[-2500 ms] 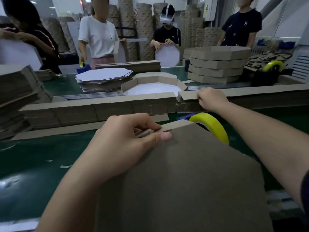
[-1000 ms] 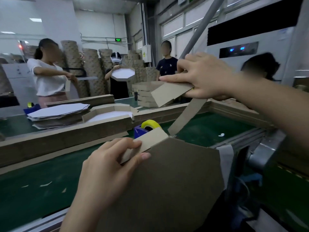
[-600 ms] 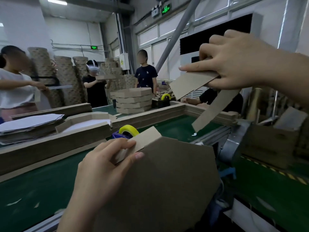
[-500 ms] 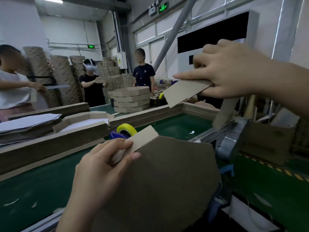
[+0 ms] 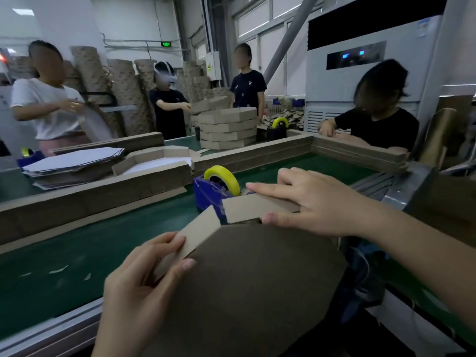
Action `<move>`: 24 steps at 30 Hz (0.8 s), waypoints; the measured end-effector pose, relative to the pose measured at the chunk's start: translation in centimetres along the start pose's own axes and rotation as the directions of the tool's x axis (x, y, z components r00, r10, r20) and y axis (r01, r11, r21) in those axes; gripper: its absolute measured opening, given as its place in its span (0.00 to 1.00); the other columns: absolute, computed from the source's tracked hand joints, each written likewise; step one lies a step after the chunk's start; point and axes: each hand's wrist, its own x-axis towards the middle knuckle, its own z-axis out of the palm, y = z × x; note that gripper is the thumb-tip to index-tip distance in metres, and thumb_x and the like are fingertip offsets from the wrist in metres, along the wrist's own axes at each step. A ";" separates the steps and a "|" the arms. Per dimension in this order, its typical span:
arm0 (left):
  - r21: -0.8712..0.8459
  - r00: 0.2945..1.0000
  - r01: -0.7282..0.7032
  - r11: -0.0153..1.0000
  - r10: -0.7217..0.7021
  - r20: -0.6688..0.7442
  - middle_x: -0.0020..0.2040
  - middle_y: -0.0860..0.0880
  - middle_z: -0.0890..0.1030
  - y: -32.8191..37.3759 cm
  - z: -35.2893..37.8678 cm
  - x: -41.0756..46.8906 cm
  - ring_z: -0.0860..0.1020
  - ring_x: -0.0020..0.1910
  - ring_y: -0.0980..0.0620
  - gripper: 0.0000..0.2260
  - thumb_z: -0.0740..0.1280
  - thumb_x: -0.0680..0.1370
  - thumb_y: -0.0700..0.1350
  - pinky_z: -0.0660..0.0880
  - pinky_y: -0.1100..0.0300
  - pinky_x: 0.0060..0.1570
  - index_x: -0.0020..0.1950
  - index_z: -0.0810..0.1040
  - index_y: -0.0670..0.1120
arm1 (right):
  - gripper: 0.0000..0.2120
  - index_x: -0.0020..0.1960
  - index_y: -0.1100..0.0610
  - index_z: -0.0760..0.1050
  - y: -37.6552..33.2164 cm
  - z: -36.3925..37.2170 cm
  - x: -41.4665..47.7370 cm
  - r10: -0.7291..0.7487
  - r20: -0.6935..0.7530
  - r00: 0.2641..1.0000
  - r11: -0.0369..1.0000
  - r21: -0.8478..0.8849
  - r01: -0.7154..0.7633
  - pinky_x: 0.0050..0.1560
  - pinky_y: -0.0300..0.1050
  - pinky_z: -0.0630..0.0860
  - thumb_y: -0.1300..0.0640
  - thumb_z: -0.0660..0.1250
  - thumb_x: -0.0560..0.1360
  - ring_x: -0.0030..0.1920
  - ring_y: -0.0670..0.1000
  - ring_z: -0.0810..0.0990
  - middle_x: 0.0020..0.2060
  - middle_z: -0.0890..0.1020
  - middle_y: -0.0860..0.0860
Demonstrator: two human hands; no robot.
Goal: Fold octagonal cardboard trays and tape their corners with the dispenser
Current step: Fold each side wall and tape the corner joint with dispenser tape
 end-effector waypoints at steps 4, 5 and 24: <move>0.028 0.999 0.040 0.999 -0.039 -0.015 0.54 0.52 0.83 -1.7 -0.8 -1.1 0.79 0.55 0.62 0.13 0.78 0.67 0.45 0.71 0.71 0.56 0.50 0.83 0.47 | 0.39 0.74 0.30 0.48 -1.1 1.9 1.3 -0.061 0.041 0.997 0.996 0.066 0.058 0.41 0.34 0.59 0.20 0.36 0.66 0.49 0.32 0.62 0.44 0.61 0.35; 0.024 0.999 0.047 0.999 -0.047 -0.014 0.55 0.52 0.83 -1.9 -1.1 -1.3 0.79 0.55 0.62 0.14 0.77 0.66 0.44 0.71 0.71 0.56 0.50 0.83 0.47 | 0.39 0.75 0.31 0.48 -1.4 2.3 1.7 -0.075 0.053 0.996 0.994 0.080 0.071 0.41 0.34 0.59 0.20 0.36 0.66 0.49 0.32 0.61 0.44 0.61 0.35; 0.188 0.958 -0.109 0.976 0.053 0.280 0.54 0.49 0.77 -1.7 -1.9 2.8 0.78 0.54 0.54 0.17 0.66 0.75 0.56 0.72 0.65 0.51 0.60 0.82 0.51 | 0.25 0.66 0.42 0.75 -4.0 5.0 6.9 -0.117 0.219 0.969 0.775 0.630 -0.049 0.52 0.32 0.70 0.32 0.55 0.75 0.53 0.35 0.75 0.47 0.77 0.32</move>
